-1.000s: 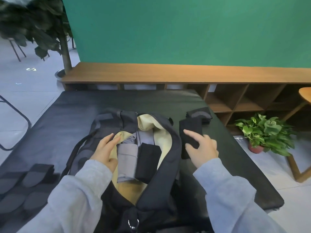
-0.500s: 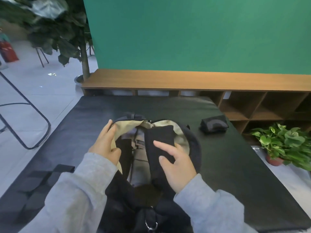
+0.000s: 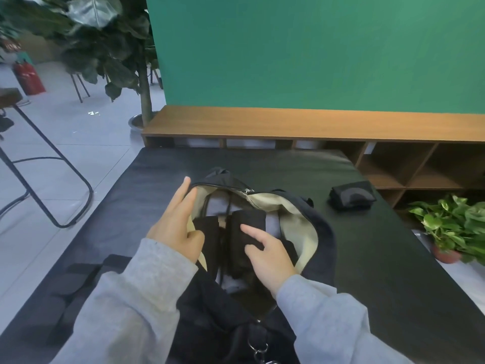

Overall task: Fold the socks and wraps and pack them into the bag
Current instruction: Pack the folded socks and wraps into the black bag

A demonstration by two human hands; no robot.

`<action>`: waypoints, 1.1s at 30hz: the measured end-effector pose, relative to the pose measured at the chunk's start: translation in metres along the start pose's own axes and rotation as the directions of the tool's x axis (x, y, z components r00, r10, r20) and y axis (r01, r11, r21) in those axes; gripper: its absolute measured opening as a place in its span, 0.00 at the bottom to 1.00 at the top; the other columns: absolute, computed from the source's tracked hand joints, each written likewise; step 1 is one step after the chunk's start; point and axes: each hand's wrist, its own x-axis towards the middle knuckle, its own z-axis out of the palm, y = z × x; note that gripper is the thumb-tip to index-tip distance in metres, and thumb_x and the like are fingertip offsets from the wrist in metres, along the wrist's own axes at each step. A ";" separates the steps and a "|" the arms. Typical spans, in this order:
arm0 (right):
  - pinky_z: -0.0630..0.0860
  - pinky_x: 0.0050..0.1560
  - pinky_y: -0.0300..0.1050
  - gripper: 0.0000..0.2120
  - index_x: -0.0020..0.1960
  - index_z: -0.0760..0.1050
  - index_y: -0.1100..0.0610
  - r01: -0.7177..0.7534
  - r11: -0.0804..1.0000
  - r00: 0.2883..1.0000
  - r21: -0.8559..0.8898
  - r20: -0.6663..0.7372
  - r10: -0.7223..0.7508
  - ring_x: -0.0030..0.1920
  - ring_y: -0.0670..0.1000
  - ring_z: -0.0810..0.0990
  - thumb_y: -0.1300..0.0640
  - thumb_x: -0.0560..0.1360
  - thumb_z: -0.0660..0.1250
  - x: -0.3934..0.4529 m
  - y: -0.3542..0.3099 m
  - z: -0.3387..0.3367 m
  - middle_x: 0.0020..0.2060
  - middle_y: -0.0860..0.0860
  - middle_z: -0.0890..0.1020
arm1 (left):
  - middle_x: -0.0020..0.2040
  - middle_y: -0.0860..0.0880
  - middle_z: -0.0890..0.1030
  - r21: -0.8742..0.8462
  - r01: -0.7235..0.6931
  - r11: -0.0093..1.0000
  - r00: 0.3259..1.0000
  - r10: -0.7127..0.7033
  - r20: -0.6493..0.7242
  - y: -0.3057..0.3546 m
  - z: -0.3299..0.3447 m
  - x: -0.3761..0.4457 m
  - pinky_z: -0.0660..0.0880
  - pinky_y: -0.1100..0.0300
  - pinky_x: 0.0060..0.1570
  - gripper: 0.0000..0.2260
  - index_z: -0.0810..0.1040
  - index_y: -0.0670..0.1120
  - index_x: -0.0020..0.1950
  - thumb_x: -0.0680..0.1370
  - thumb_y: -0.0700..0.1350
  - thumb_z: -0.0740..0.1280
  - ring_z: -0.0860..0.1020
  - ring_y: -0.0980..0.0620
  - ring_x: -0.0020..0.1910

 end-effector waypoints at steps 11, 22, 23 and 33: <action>0.61 0.70 0.46 0.24 0.74 0.56 0.41 0.046 0.934 0.964 -0.354 0.260 0.051 0.70 0.55 0.65 0.56 0.80 0.55 0.011 0.016 0.014 0.71 0.54 0.62 | 0.60 0.77 0.46 -0.078 -0.039 0.996 0.999 0.039 -0.001 0.006 0.003 -0.009 0.76 0.53 0.45 0.35 0.59 0.66 0.64 0.70 0.29 0.60 0.75 0.42 0.57; 0.61 0.71 0.46 0.24 0.73 0.59 0.39 0.100 0.946 0.979 -0.308 0.198 -0.039 0.72 0.52 0.61 0.56 0.80 0.56 -0.001 0.020 0.001 0.73 0.48 0.62 | 0.65 0.71 0.50 -0.100 -0.067 0.993 0.993 0.076 0.090 0.000 0.037 -0.001 0.67 0.75 0.39 0.33 0.59 0.53 0.74 0.73 0.30 0.60 0.74 0.55 0.55; 0.61 0.72 0.46 0.23 0.72 0.60 0.39 0.119 0.943 0.980 -0.309 0.187 -0.062 0.73 0.51 0.60 0.56 0.80 0.57 -0.005 0.017 -0.002 0.73 0.47 0.61 | 0.66 0.71 0.51 -0.109 -0.064 0.992 0.992 0.075 0.099 -0.001 0.041 0.001 0.66 0.75 0.38 0.33 0.59 0.53 0.74 0.73 0.30 0.60 0.75 0.51 0.56; 0.70 0.48 0.26 0.19 0.46 0.78 0.45 0.421 0.906 0.842 -0.037 -0.357 -0.405 0.52 0.37 0.76 0.70 0.75 0.61 -0.021 -0.004 -0.073 0.51 0.44 0.79 | 0.71 0.63 0.57 -0.198 0.007 0.980 0.965 0.045 0.259 -0.048 0.100 0.005 0.63 0.79 0.53 0.32 0.59 0.59 0.69 0.74 0.29 0.57 0.65 0.57 0.69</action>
